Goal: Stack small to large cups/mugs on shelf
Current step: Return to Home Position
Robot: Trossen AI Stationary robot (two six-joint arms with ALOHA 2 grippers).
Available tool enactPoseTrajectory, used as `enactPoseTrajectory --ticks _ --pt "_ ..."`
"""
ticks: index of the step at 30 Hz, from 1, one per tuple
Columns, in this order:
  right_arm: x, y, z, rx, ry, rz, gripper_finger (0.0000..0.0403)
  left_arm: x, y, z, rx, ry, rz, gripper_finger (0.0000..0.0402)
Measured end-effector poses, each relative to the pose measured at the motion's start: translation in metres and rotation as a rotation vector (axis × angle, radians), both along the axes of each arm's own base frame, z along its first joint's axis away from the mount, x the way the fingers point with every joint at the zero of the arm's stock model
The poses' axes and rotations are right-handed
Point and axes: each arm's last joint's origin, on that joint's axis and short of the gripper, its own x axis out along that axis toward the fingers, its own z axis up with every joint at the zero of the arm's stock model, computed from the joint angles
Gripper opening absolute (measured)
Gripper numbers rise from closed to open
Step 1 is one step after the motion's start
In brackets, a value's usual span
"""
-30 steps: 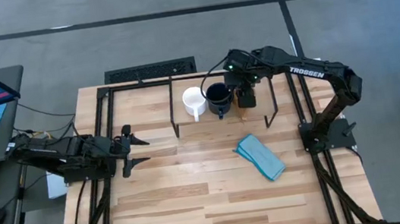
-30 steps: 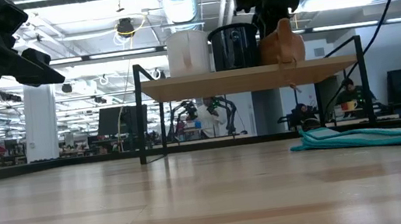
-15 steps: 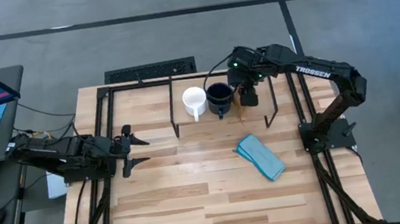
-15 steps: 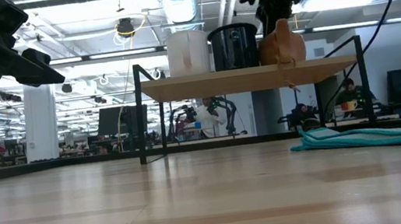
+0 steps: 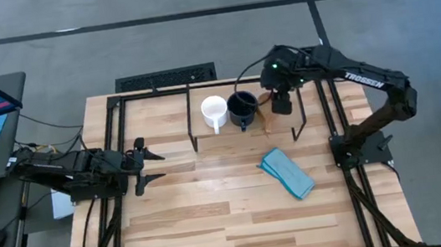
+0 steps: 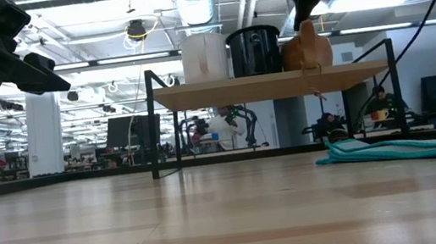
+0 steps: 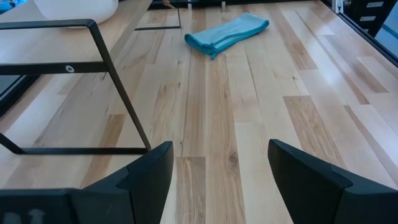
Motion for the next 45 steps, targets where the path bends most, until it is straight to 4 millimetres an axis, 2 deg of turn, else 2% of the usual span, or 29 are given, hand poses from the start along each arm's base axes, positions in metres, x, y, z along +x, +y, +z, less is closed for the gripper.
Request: enactPoseTrajectory --ticks 14,19,23,34,40,45 --pt "-0.017 0.045 0.016 0.091 -0.034 0.01 0.0209 0.0 0.0 0.0 0.001 0.0 0.0 0.0254" --pt "-0.038 0.059 0.032 0.128 -0.141 0.014 0.02 0.0 0.0 0.0 -0.002 0.0 0.001 0.0254" --pt "-0.057 0.069 0.037 0.139 -0.329 0.085 0.0184 0.0 0.0 0.0 -0.007 -0.001 0.003 0.0254" --pt "-0.118 0.086 0.004 0.087 -0.644 0.131 0.011 0.002 0.0 0.004 0.036 -0.047 0.0 0.0254" --pt "-0.138 0.09 -0.016 0.078 -0.728 0.128 0.0071 0.002 0.0 0.006 -0.003 -0.064 0.016 0.0254" --pt "-0.141 0.091 -0.034 0.068 -0.76 0.131 0.004 0.002 0.0 0.006 -0.012 -0.063 0.02 0.0254"
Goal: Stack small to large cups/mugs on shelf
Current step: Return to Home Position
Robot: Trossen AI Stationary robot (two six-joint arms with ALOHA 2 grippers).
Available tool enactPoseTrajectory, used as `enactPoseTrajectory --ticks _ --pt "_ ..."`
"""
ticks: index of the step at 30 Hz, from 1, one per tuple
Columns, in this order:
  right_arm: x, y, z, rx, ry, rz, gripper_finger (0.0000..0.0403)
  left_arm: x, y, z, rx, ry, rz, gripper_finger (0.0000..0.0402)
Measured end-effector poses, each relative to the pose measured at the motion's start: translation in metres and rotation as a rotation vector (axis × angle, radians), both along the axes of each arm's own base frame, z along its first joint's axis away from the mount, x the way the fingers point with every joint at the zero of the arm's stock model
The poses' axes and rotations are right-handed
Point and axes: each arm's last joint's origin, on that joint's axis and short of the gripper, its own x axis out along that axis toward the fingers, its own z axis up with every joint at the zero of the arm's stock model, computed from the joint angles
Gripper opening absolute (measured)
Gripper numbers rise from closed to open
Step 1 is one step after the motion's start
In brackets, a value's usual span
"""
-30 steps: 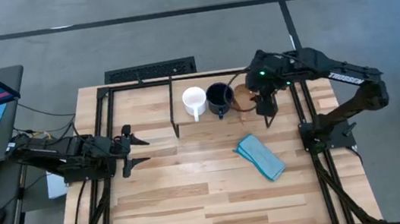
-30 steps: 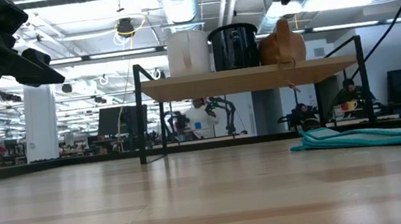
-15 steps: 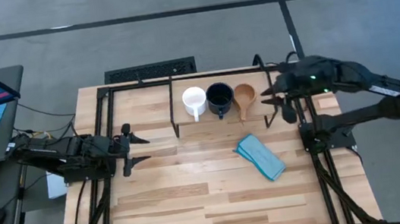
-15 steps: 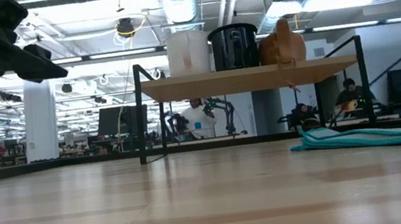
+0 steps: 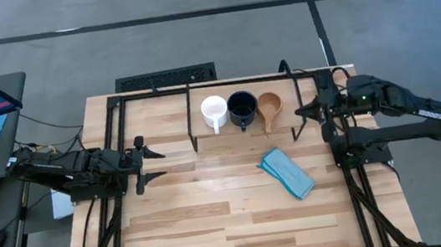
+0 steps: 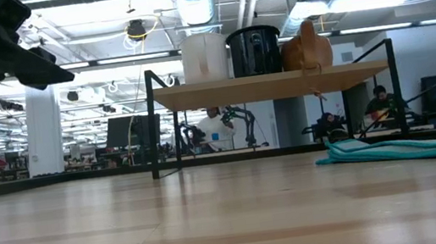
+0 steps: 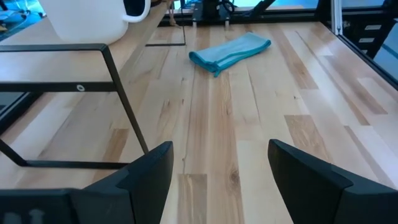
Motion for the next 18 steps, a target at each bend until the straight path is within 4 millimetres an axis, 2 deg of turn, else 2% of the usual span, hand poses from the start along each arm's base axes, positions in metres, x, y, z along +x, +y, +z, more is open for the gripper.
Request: enactPoseTrajectory --ticks 6,11,18 --pt "-0.0046 0.001 -0.0074 -0.005 -0.019 0.0 0.0006 0.0005 -0.0001 0.0004 -0.018 -0.005 0.007 0.0254" --pt "-0.0086 0.0018 -0.0054 -0.005 -0.045 -0.002 0.0016 0.0011 0.0004 0.0022 -0.044 -0.026 0.036 0.0254" --pt "-0.0091 0.0015 -0.0051 -0.004 -0.048 -0.016 0.0008 0.001 0.0068 0.0056 0.0 -0.08 0.264 0.025"
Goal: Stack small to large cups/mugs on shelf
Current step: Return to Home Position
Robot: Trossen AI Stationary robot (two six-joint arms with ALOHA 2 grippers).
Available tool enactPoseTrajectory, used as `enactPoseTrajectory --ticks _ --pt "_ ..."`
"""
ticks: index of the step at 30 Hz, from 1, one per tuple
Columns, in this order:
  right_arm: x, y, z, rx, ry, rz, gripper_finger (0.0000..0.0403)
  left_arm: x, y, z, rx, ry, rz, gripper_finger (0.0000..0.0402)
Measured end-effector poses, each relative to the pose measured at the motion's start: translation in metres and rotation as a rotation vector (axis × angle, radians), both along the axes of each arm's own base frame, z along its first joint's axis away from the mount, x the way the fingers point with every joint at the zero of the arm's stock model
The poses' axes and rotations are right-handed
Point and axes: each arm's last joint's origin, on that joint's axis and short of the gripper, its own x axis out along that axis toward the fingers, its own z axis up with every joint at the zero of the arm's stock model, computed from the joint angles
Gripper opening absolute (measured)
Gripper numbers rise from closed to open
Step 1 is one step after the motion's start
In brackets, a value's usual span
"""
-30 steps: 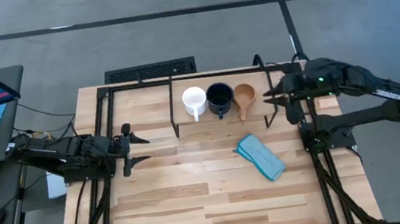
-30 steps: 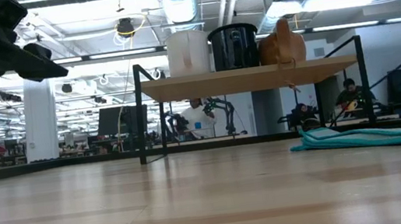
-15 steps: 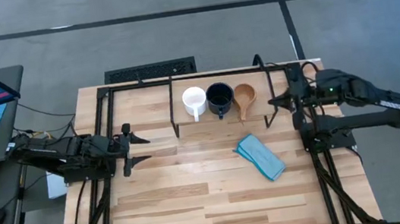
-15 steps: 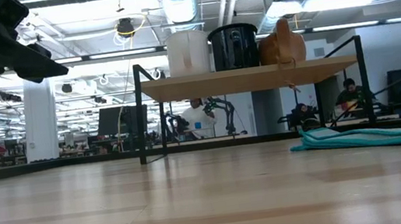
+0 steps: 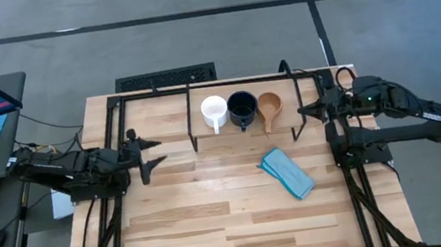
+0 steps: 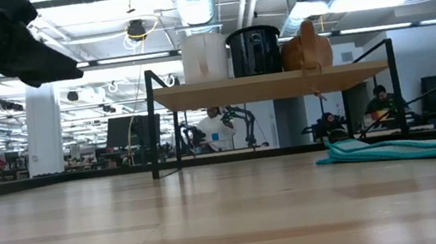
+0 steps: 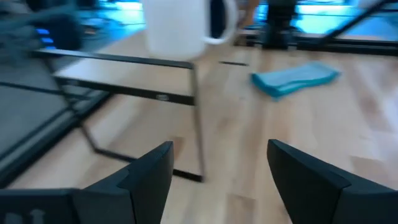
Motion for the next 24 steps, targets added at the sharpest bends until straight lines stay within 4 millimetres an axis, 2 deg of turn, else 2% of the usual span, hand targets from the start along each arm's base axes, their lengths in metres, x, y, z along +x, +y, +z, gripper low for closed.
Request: enactPoseTrajectory --ticks 5,10,15,17,20,24 --pt "0.0 0.0 0.001 -0.019 -0.006 -0.005 0.0008 0.0 0.002 0.002 0.015 -0.027 0.087 0.0196" --pt "0.001 -0.001 0.004 -0.036 -0.034 -0.003 0.0018 0.001 0.002 0.008 0.065 -0.071 0.075 0.0101" --pt "0.001 -0.002 0.004 -0.093 -0.03 -0.017 0.0006 0.002 0.004 0.014 0.136 -0.098 0.081 0.0019" --pt "0.0 -0.001 0.006 -0.107 -0.042 -0.014 0.0004 0.003 0.007 0.014 0.148 -0.098 0.107 0.0006" --pt "0.0 -0.001 0.004 -0.133 -0.081 -0.019 0.0007 0.002 0.014 0.014 0.162 -0.09 0.163 0.0009" --pt "-0.001 -0.004 -0.012 -0.198 -0.11 -0.066 0.0005 0.002 0.022 0.014 0.169 -0.08 0.209 0.0009"
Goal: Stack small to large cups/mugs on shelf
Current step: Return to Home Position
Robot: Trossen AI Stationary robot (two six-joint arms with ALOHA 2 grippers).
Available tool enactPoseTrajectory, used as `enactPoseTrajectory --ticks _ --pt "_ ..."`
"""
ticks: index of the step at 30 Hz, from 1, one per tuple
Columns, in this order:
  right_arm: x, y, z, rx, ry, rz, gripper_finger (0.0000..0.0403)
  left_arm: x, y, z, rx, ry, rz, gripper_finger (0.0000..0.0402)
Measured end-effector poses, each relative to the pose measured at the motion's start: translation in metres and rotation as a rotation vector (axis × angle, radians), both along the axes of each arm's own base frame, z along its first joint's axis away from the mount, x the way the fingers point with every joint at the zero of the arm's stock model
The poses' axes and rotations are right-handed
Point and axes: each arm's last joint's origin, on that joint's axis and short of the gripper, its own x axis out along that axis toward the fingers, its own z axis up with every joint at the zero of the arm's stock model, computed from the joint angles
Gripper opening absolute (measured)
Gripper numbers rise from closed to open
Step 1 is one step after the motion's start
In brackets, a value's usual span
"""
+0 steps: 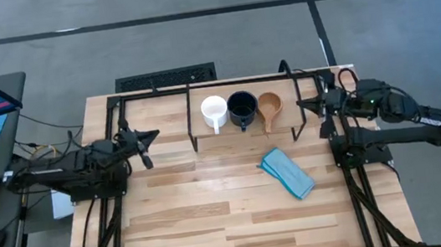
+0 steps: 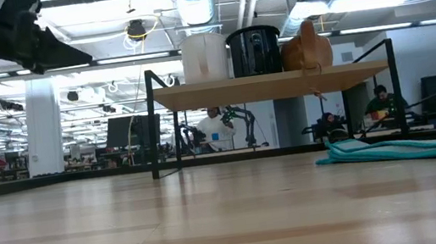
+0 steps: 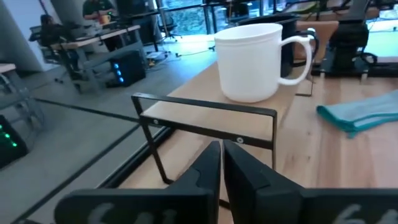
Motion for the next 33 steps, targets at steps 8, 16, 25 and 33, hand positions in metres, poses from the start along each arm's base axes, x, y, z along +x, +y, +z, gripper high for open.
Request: enactPoseTrajectory --ticks 8,16,25,33 --pt "-0.019 -0.003 -0.025 0.013 -0.08 -0.075 0.0006 -0.001 0.012 0.001 -0.001 0.001 -0.007 0.0003" --pt "-0.034 -0.003 -0.042 -0.006 -0.186 -0.147 0.0002 -0.003 0.021 0.0 -0.015 -0.002 0.053 0.0004" --pt "-0.029 -0.013 -0.062 -0.009 -0.216 -0.271 0.0001 -0.001 0.033 -0.037 0.002 -0.078 0.14 0.0002" --pt "-0.023 -0.02 -0.079 0.009 -0.215 -0.298 0.0 -0.004 0.039 -0.059 -0.004 -0.109 0.15 0.0"
